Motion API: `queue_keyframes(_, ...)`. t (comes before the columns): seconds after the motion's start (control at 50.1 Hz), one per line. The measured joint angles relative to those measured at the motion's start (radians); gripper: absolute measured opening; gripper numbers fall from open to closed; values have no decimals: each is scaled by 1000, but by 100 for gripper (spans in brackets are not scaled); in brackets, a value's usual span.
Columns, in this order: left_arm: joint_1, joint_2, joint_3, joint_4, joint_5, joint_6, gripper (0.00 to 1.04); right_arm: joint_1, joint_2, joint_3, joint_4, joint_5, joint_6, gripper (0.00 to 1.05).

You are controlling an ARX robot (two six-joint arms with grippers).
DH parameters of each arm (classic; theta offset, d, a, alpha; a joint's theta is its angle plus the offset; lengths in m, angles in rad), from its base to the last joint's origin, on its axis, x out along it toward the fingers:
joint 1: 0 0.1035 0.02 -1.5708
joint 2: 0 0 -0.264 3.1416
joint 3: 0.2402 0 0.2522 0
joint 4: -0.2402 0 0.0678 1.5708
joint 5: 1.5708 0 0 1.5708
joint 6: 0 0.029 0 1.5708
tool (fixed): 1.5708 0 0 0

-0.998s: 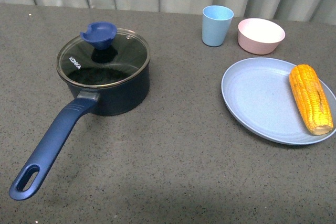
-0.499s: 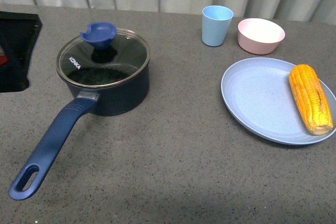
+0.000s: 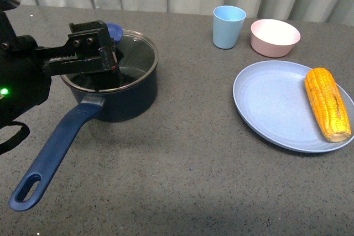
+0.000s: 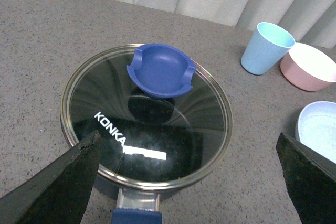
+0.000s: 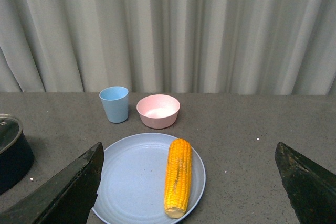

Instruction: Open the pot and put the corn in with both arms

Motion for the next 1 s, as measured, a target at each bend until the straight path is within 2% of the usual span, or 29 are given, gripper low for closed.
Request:
queue_keyframes(0.16, 4, 89, 76, 7, -9, 31, 98, 0, 0, 0, 0, 0, 0, 95)
queue_keyframes(0.619, 34, 261, 238, 50, 66, 170, 98, 0, 0, 0, 0, 0, 0, 95)
queue_keyframes(0.998, 71, 348, 353, 41, 66, 210, 98, 0, 0, 0, 0, 0, 0, 95)
